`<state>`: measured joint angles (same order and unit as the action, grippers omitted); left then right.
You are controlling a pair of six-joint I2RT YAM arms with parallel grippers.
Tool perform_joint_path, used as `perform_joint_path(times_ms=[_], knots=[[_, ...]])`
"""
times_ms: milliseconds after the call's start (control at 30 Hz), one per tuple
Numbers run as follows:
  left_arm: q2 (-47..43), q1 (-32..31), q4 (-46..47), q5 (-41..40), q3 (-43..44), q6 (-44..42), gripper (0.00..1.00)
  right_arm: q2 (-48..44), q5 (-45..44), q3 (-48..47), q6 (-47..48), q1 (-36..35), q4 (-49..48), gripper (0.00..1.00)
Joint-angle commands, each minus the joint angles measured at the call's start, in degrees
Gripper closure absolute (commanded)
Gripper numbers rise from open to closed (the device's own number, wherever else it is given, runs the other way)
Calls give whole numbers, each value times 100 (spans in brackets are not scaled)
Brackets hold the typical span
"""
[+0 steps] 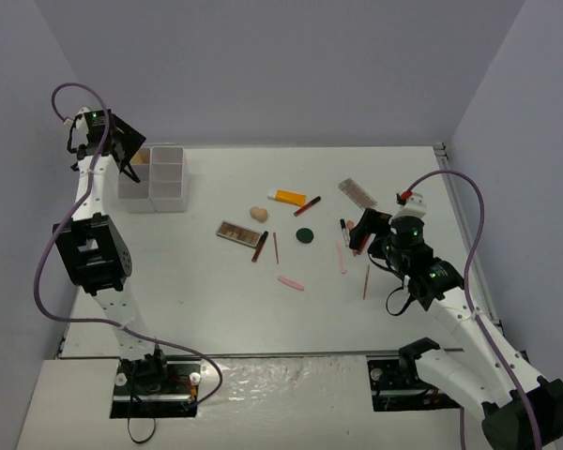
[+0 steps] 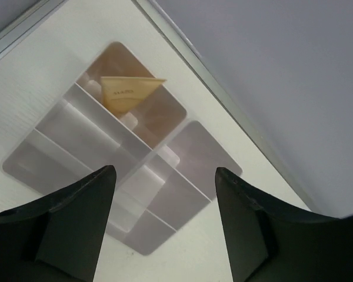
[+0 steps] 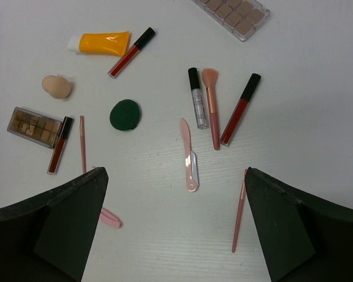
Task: Organize the makeup
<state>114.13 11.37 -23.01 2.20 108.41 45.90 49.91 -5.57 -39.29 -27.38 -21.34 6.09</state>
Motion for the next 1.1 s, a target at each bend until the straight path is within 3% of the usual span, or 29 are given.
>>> perform_joint_path(times_ms=[0, 233, 367, 533, 633, 767, 900, 1067], knots=[[-1594, -674, 657, 61, -681, -1393, 27, 1, -329, -140, 197, -1, -372, 0], [-3713, -1606, 709, -18, -3142, -1858, 4, 881, 256, -684, 1063, -41, -538, 1], [-4677, -1677, 116, 197, -3808, -2084, 3, 1771, 573, -1447, 1758, -197, -546, 2], [-5157, -1835, -251, 536, -4256, -2909, 3, 2882, 924, -2222, 2082, -377, -547, 8], [-5008, -2191, -317, 311, -4214, -3353, 3, 3086, 996, -2303, 1897, -388, -740, 9], [-4225, -3154, -499, -58, -3595, -4137, 3, 2905, 1084, -2108, 1838, -414, -763, 9], [-3537, -3415, -776, -170, -2796, -4441, 3, 2709, 1228, -1934, 1997, -415, -776, 8], [-3621, -3519, -895, -612, -2785, -4389, 3, 3046, 1796, -2199, 2638, -432, -776, 8]])
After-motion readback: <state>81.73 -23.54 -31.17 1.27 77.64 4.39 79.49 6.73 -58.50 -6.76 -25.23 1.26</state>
